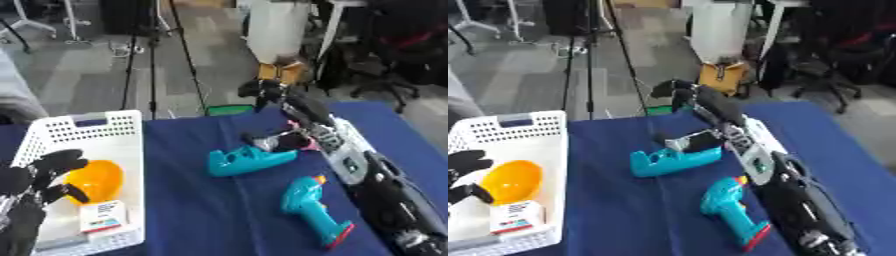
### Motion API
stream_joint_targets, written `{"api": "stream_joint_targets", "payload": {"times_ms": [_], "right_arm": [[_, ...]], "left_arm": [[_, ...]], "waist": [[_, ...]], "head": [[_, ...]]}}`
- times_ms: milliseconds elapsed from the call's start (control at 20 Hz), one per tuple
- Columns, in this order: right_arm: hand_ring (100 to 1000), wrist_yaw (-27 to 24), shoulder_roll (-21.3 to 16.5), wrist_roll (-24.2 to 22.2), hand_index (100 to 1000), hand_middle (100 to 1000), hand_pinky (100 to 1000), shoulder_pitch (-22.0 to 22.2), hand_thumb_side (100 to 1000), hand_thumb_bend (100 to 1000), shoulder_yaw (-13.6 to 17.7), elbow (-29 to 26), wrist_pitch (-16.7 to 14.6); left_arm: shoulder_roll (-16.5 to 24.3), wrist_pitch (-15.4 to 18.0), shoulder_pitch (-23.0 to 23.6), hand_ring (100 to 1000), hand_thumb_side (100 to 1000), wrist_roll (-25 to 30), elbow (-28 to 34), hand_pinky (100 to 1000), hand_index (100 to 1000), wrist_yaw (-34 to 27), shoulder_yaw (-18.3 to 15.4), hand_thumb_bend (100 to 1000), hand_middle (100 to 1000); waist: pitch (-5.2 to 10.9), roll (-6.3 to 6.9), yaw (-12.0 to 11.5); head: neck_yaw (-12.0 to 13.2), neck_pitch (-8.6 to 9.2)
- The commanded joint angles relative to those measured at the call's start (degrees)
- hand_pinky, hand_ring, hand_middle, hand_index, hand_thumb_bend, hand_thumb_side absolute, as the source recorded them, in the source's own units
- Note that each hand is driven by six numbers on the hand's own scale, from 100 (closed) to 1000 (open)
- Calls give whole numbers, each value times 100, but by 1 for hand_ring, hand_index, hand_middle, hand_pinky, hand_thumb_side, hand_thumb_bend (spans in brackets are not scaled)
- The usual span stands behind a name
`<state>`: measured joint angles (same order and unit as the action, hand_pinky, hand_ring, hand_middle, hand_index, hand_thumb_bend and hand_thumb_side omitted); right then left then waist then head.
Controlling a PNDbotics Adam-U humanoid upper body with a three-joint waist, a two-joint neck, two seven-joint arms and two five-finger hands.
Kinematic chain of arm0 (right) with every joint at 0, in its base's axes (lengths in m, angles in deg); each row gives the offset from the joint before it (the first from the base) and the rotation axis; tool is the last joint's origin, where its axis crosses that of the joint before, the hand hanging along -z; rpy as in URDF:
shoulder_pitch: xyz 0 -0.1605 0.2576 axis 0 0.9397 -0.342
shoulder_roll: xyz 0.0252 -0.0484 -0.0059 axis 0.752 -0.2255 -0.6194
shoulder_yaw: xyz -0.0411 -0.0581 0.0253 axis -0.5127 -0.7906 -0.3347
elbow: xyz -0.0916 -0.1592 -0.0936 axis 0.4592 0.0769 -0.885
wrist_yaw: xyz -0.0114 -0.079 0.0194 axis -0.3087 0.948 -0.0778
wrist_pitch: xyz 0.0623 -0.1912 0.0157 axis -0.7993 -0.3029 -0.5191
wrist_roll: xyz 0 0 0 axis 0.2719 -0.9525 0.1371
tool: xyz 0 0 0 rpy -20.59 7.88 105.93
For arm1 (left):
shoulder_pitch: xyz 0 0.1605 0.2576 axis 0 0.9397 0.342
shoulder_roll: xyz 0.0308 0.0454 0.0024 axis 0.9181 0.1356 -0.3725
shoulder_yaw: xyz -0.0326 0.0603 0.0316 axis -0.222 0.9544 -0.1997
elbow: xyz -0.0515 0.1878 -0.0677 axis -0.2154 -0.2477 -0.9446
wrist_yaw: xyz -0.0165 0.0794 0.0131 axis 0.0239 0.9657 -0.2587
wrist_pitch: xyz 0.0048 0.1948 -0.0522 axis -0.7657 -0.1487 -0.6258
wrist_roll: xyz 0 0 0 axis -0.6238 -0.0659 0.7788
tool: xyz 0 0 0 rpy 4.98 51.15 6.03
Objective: Pick up objects on the table and place them in the box.
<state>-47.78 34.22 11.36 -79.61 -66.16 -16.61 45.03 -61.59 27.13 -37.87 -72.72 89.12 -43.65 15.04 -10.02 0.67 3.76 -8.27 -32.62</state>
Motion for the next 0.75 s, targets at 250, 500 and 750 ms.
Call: {"api": "stream_joint_targets", "payload": {"times_ms": [250, 500, 750], "right_arm": [[467, -619, -186, -308, 838, 779, 448, 603, 512, 460, 434, -868, 539], [461, -1036, -214, -648, 835, 776, 434, 1066, 519, 451, 618, -1474, 956], [457, -1467, -214, -1051, 833, 774, 430, 1275, 520, 455, 760, -1869, 1388]], "left_arm": [[98, 56, 0, 819, 1000, -132, 14, 497, 785, 175, -107, 273, 790], [87, 73, 71, 820, 1000, -144, 32, 497, 786, 245, -112, 270, 791], [54, 68, 110, 820, 1000, -128, 50, 497, 786, 287, -92, 269, 800]], "waist": [[4, 107, 162], [-21, 189, 206], [-34, 235, 254]], "head": [[182, -190], [167, -331], [167, -442]]}}
